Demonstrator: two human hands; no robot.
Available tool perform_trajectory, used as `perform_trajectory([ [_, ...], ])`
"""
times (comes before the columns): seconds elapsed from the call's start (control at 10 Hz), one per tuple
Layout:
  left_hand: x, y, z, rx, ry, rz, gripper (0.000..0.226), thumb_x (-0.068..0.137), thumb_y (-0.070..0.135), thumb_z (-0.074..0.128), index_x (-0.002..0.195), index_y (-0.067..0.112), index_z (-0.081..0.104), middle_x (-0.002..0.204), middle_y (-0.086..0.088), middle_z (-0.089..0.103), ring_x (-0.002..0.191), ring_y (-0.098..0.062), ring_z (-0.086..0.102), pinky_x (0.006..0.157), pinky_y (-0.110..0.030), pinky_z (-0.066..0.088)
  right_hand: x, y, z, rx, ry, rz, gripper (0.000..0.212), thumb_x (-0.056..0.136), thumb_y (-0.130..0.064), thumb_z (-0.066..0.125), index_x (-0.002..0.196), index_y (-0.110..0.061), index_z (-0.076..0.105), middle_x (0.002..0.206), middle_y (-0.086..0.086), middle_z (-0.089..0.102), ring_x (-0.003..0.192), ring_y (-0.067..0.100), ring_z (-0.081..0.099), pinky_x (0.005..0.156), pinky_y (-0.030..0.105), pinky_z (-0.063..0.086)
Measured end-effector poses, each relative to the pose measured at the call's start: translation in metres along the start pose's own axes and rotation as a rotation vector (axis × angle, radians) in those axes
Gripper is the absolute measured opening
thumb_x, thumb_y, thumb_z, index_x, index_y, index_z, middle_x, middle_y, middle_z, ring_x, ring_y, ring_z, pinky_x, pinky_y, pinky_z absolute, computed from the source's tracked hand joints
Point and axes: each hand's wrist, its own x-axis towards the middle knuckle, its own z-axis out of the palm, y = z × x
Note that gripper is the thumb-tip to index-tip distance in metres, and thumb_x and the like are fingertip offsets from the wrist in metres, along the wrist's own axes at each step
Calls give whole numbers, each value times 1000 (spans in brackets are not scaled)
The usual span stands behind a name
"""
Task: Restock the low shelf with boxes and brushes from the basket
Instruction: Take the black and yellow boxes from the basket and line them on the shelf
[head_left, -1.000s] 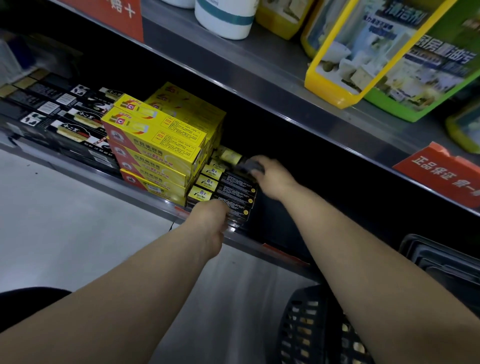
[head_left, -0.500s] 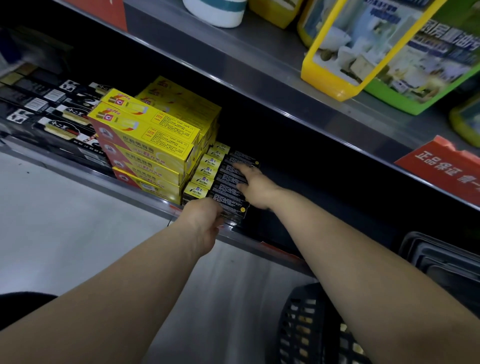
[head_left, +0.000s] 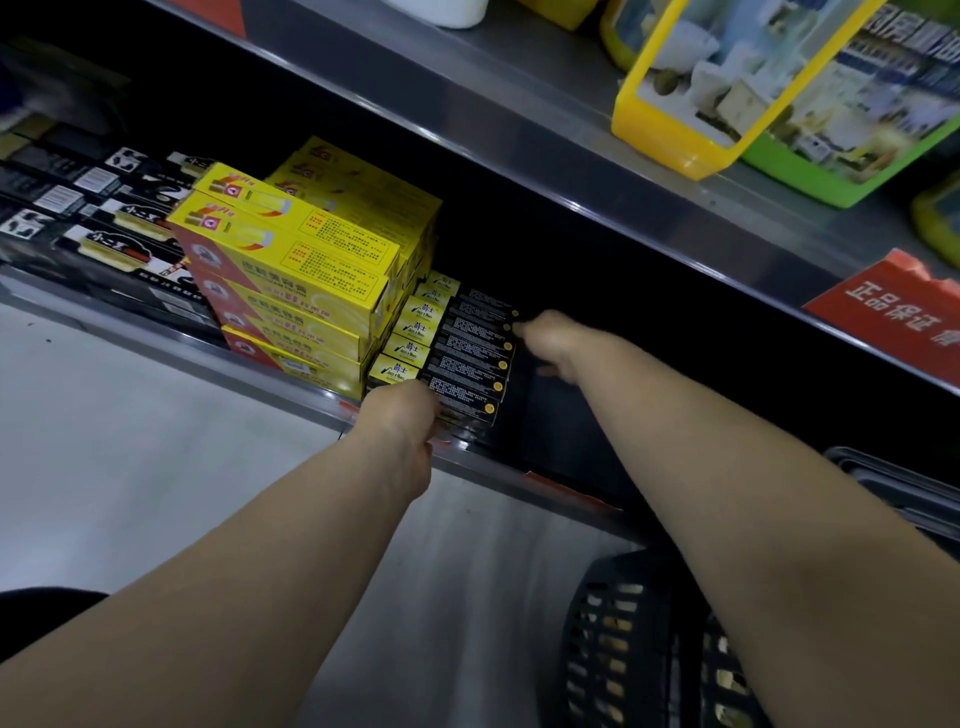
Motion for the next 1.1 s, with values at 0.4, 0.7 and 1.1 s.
perform_trajectory([
  [0.4,12,-2,-7,-31,-29,-11,25,91,-3,41,70,9,47,71,-4,46,72,-19,49,62,-23,36,22,2,19,132,50,30,29,93,2,36,114,6,56,111,21,61,89,25,53,93,41,48],
  [0.7,-19,8,3,10,-3,32,6,88,5,53,94,5,54,80,-10,47,69,-22,47,49,-26,46,-15,-13,-15,314,20,-4,19,97,-1,36,99,-7,54,110,12,54,116,25,53,92,30,46],
  [1.1,-133,-25,54,598,-586,766,23,87,6,57,91,27,62,93,4,68,81,-3,61,66,-4,44,-221,65,-123,235,-88,-355,32,90,10,46,93,-19,60,92,-2,66,82,2,59,73,15,46],
])
